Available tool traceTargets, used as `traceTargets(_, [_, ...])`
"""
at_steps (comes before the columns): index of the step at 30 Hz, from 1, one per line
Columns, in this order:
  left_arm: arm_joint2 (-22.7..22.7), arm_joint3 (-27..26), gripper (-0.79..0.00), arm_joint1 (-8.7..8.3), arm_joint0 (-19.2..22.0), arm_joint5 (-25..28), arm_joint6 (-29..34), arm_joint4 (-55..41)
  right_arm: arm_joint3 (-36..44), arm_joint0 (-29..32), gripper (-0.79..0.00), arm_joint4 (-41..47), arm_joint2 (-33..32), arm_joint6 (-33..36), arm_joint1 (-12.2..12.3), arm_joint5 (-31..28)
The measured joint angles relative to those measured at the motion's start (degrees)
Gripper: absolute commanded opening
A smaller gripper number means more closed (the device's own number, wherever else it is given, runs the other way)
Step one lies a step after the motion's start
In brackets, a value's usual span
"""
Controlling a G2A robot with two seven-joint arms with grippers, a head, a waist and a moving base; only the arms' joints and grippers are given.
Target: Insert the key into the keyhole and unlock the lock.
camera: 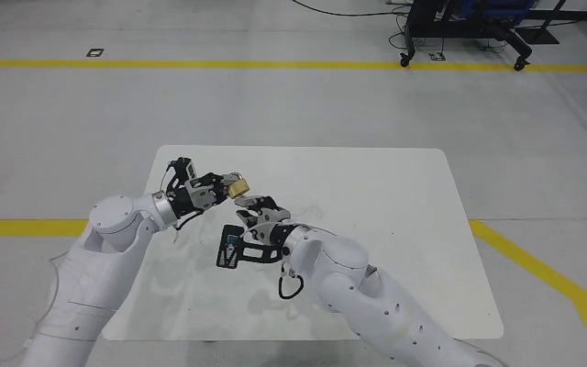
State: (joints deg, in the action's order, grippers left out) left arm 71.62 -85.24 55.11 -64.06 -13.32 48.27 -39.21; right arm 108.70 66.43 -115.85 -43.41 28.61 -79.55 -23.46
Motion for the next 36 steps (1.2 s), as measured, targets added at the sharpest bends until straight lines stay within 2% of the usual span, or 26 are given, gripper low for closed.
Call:
traceTargets(3, [0.0,0.1,-0.785,0.05,0.1,-0.1,0.1,0.2,-0.4,-0.2,-0.671,-0.5,0.3,0.9,-0.3,1.0])
traceTargets(4, [0.0,0.1,-0.785,0.06,0.1,-0.2,0.2,0.3,-0.5,-0.3,-0.751,-0.8,0.4,1.2,-0.4,1.3])
traceTargets(5, [0.0,0.1,-0.785,0.09,0.1,-0.3,0.2,0.4,-0.6,-0.3,-0.785,-1.0,0.5,1.5,-0.5,1.8])
traceTargets(13, [-0.3,0.1,-0.785,0.22,0.2,0.2,0.0,2.1,-1.1,-0.1,-0.785,-0.2,0.1,2.1,-1.1,3.1])
traceTargets(18, [0.0,-0.2,-0.785,0.28,-0.1,1.7,0.2,2.8,-1.5,0.5,-0.785,5.0,-1.4,0.9,-1.4,3.7])
traceTargets(25, [1.0,-1.1,-0.785,0.35,-1.1,6.5,0.2,3.3,-2.1,1.6,-0.785,20.6,-7.0,-3.0,-1.8,4.1])
traceTargets(31, [1.8,-1.8,-0.785,0.45,-2.1,10.0,-1.0,4.3,-2.5,3.8,-0.785,33.8,-12.4,-7.8,-1.1,-1.4])
traceTargets(36, [1.9,-2.3,-0.785,0.59,-2.7,12.0,-2.6,6.1,-5.4,3.5,-0.785,45.6,-16.1,-8.4,-0.7,-6.8])
